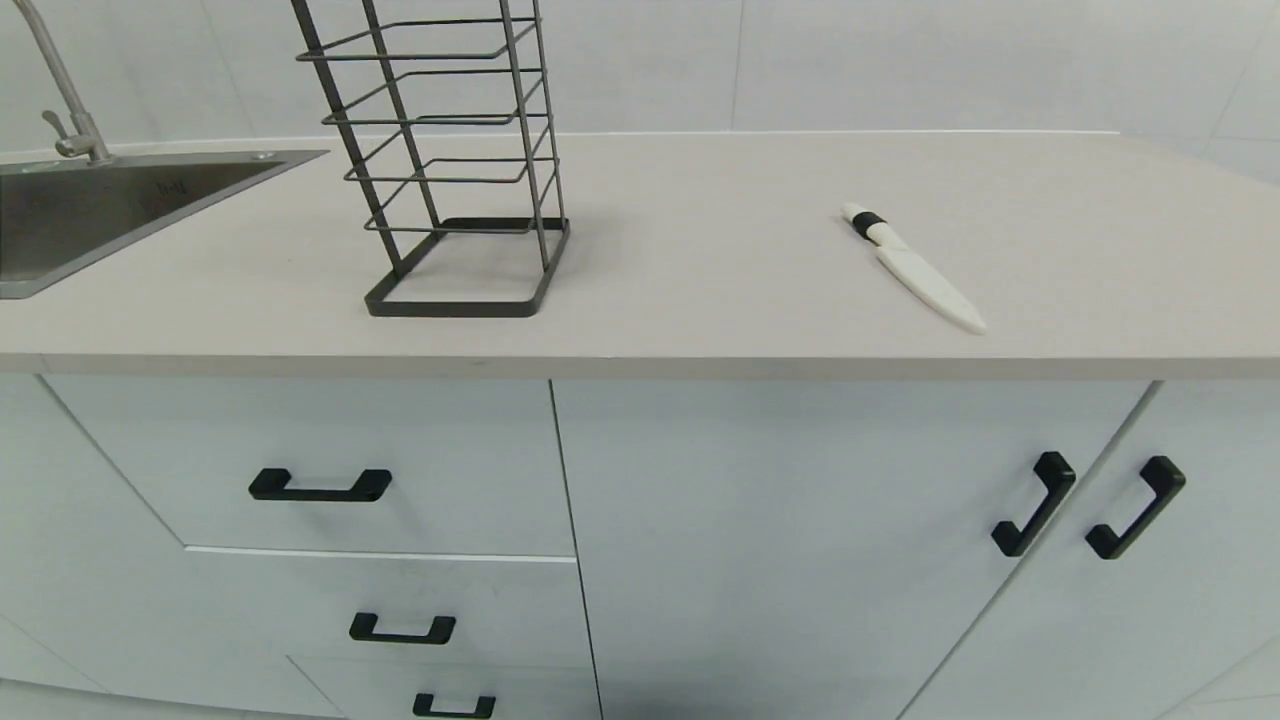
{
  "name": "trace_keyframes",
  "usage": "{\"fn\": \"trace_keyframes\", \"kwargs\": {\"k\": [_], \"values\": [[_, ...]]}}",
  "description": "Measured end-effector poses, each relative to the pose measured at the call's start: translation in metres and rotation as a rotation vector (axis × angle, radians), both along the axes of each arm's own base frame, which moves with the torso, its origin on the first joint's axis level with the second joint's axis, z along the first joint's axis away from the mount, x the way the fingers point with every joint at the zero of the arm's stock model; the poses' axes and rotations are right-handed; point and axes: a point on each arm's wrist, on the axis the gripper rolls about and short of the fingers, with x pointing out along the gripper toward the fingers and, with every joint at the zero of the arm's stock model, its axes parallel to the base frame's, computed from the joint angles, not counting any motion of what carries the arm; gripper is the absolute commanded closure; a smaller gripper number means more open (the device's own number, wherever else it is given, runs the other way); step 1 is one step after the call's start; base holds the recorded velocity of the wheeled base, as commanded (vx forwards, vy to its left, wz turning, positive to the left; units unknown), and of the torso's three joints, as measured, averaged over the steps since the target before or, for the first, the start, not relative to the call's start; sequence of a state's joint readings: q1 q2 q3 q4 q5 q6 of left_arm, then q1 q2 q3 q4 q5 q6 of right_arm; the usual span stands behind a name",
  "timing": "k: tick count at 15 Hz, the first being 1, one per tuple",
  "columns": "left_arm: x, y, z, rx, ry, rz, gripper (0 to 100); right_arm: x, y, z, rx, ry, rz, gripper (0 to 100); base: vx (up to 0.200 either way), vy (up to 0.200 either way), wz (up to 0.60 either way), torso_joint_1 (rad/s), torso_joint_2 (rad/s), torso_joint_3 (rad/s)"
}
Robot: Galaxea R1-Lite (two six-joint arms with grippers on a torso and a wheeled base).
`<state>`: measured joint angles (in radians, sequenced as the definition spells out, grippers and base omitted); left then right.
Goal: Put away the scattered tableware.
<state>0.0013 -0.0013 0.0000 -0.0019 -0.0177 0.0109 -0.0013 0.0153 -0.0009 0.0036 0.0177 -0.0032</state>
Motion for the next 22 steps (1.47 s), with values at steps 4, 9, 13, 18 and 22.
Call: {"fn": "trace_keyframes", "kwargs": {"k": [4, 9, 13, 18, 22], "values": [[0.0, 0.0, 0.0002, 0.0, -0.002, 0.001, 0, 0.0, 0.0, 0.0003, 0.0, -0.003, 0.0, 0, 0.0, 0.0, 0.0, 0.215, -0.63, -0.209], [0.0, 0.0, 0.0, 0.0, 0.0, 0.001, 0, 0.0, 0.0, 0.0002, 0.0, -0.001, 0.0, 0, 0.0, 0.0, 0.0, 0.187, -0.5, -0.215], [0.0, 0.0, 0.0, 0.0, 0.0, 0.001, 0, 0.0, 0.0, 0.0002, 0.0, -0.002, 0.0, 0, 0.1, 0.0, 0.0, 0.272, -0.5, -0.227], [0.0001, 0.0, 0.0001, 0.0, 0.0, 0.001, 0, 0.0, 0.0, 0.0004, 0.001, -0.003, -0.001, 0, 0.2, 0.0, 0.0, 0.311, -0.5, -0.241], [0.0, 0.0, 0.0, 0.0, 0.001, 0.001, 0, 0.0, 0.0, 0.0002, 0.0, -0.002, 0.0, 0, 0.0, 0.0, 0.0, 0.283, -0.54, -0.259]]}}
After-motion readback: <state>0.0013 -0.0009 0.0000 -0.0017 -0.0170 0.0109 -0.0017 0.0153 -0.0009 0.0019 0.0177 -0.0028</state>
